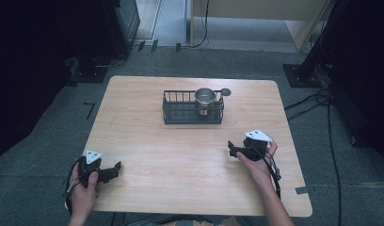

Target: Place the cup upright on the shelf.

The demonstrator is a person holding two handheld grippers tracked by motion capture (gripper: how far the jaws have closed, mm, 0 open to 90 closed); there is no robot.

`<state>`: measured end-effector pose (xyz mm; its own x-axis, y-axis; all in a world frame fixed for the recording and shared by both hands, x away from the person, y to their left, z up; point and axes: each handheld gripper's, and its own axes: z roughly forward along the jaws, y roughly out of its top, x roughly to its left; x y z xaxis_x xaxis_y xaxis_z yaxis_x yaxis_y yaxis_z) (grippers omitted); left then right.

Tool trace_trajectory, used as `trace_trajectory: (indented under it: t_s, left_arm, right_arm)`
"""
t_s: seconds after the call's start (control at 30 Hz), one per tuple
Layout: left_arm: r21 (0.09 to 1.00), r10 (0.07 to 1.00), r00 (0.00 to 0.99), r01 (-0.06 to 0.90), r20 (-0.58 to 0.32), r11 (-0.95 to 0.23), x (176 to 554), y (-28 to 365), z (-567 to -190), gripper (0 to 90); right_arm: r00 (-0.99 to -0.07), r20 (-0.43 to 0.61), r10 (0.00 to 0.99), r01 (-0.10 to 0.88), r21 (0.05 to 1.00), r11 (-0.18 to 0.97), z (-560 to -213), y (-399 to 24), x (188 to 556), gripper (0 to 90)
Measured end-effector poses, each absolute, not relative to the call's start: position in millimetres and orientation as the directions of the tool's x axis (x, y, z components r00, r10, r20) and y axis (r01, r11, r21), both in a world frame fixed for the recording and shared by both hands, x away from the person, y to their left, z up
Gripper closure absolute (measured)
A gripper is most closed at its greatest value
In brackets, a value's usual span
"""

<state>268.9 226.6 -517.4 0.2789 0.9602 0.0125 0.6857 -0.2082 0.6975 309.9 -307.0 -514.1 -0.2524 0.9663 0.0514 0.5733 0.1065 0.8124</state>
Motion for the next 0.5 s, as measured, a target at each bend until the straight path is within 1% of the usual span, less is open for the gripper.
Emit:
trace_trajectory:
  t_s: [0.5]
  left_arm:
    - [0.698, 0.96, 0.278, 0.686, 0.013, -0.208, 268.9, 226.6, -517.4, 7.2]
  right_arm:
    - [-0.236, 0.039, 0.971, 0.596, 0.795, 0.113, -521.5, -319.1, 292.5, 1.7]
